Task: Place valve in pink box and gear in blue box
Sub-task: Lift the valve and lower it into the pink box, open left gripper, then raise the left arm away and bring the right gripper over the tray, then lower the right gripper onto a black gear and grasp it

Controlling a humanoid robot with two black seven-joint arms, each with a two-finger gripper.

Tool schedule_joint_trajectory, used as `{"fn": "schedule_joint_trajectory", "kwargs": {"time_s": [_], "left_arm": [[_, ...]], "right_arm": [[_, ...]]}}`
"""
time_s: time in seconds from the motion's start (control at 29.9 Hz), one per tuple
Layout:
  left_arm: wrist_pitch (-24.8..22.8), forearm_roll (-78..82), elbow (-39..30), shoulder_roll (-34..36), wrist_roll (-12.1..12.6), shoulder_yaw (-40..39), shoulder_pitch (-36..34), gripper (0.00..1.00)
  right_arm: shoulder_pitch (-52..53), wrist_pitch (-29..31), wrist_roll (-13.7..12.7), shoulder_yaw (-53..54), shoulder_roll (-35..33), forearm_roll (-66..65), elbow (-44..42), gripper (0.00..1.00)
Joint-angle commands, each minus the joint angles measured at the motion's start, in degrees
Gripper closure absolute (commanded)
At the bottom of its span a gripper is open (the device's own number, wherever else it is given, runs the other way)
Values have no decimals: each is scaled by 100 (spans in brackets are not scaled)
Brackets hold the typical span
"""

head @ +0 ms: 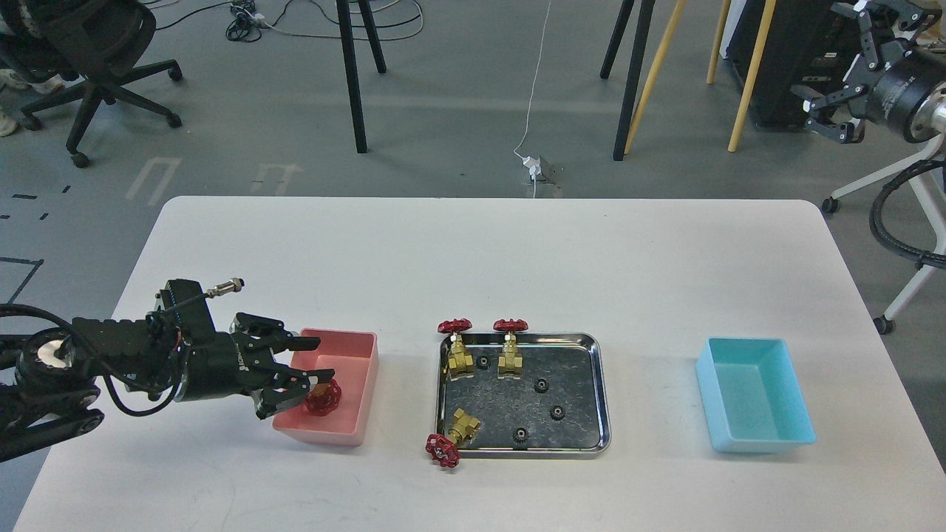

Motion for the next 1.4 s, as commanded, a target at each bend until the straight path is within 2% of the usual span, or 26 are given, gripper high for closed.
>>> {"fn": "schedule_joint_trajectory", "kwargs": {"time_s": [0.0,0.1,0.2,0.33,0.47,0.6,0.74,0.8,0.9,1.1,1.2,1.3,1.37], "left_arm": [[58,-200,-156,84,0,-263,-6,28],[40,-542,-314,321,0,-623,-15,25],[-21,-911,-525,497,0,-1054,-24,23],[-346,-2068,-763,621,0,-1800,-24,22],[-891,-3993,-956,560,0,-2801,-6,20],[-1505,-6040,-1141,367,0,-3690,2,19],[-2585,-7825,-1089,-2,0,-4569,37,17],[-2921,-8363,-1080,-222,0,-4772,116,16],[-2966,-8585,-1080,-661,0,-4948,265,16],[-2878,-8568,-1106,-1382,0,-5519,906,16],[-2887,-8550,-1115,-1550,0,-5792,1223,16],[-2887,-8550,-1106,-1568,0,-5810,1303,16],[-2887,-8550,-1106,-1611,0,-5801,1303,16]], "right_arm": [[46,0,-9,-102,31,-184,281,1],[90,0,-9,-181,40,-990,772,1],[125,0,0,-181,31,-2369,1510,1],[134,0,-9,-199,5,-3978,2538,1],[292,0,-9,-689,-22,-4798,3445,1],[1099,0,-18,-2154,-13,-5062,4148,1],[2206,0,-18,-3684,118,-5449,5000,1],[2541,0,-9,-4221,372,-5511,5334,1],[2692,0,-18,-4829,715,-5581,5520,1],[2543,0,-79,-5322,1305,-6477,5459,4],[2437,0,-97,-5367,1393,-6566,5301,14],[2358,0,-97,-5463,1542,-6583,5274,33],[2235,0,-97,-5629,1726,-6601,5239,35]]}}
